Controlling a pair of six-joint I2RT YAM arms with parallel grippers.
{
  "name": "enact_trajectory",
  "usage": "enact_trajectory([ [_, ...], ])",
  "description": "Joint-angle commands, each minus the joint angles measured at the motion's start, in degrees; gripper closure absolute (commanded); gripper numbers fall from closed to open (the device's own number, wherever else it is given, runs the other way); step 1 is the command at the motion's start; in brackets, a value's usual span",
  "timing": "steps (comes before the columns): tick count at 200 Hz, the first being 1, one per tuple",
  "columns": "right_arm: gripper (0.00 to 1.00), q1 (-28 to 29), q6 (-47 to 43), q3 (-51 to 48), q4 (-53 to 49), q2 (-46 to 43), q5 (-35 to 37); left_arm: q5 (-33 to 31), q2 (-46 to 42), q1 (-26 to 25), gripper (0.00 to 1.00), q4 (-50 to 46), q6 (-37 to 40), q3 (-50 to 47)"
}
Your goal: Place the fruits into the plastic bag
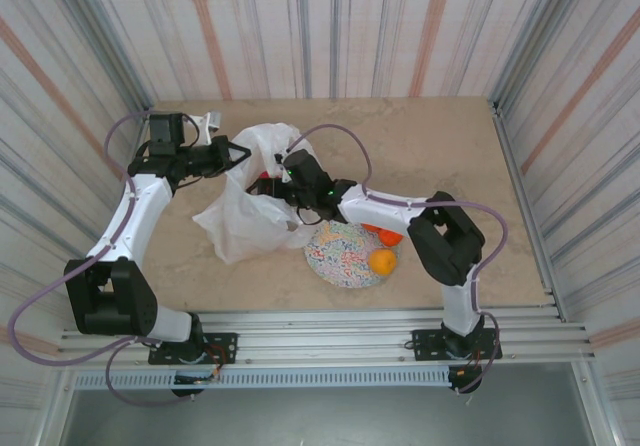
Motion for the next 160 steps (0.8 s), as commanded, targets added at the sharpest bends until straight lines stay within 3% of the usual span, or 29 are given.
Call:
enact_trajectory([
  [1, 0.0, -0.6, -0.9, -2.9, 0.1, -4.2, 0.5, 1.5, -0.3, -0.3, 1.0, 0.2, -0.1, 1.0],
  [120, 0.01, -8.7, -1.4, -20.2, 0.5, -21.8, 5.3, 1.4, -0.1, -0.6, 1.0, 0.2, 0.0, 1.0],
  [160, 0.01, -11.2, -7.9, -23.8, -10.1, -31.4, 8.6, 1.3, 0.0, -0.6, 1.0, 0.1, 0.1, 1.0],
])
